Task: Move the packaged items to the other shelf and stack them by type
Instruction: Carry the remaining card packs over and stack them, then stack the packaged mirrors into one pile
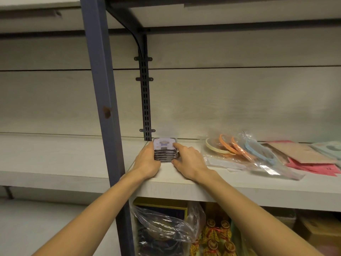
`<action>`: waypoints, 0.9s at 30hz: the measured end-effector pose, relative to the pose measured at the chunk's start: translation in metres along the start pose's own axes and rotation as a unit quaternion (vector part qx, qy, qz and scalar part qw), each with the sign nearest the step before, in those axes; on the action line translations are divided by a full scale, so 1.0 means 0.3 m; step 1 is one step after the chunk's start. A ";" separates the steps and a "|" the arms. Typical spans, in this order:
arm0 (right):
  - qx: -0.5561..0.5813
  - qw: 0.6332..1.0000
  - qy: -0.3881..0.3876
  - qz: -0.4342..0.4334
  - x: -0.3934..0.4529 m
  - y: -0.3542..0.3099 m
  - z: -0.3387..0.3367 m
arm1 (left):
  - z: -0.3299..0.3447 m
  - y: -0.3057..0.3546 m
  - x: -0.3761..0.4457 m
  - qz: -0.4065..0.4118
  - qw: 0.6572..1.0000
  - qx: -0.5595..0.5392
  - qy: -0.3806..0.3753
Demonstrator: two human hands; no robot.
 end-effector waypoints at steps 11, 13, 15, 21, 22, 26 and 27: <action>-0.011 0.999 0.031 -0.016 -0.046 -0.006 -0.059 | -0.006 0.001 0.004 0.070 0.981 0.170 0.065; -0.039 0.996 0.076 -0.023 -0.086 0.029 -0.114 | -0.009 0.030 -0.001 0.116 0.973 0.185 0.078; -0.062 0.989 0.135 -0.023 -0.140 0.087 -0.177 | 0.007 0.072 -0.012 0.166 0.968 0.171 0.083; -0.086 0.970 0.210 0.083 -0.311 0.356 -0.341 | 0.180 0.252 -0.057 0.275 0.952 0.122 0.062; -0.083 0.970 0.202 0.103 -0.339 0.388 -0.357 | 0.216 0.283 -0.055 0.273 0.955 0.106 0.055; -0.100 0.972 0.109 0.181 -0.418 0.478 -0.374 | 0.348 0.401 -0.040 0.248 0.968 0.031 0.031; -0.082 0.974 0.082 0.192 -0.429 0.492 -0.378 | 0.371 0.426 -0.041 0.237 0.971 0.022 0.032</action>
Point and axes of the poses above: each hand's wrist, its own x-axis towards the middle knuckle, its own z-axis out of the palm, y = z × x, the point moved 1 cm from there along x, towards the middle knuckle, and after that the axes turned 15 degrees about -z, right-handed, at the moved point
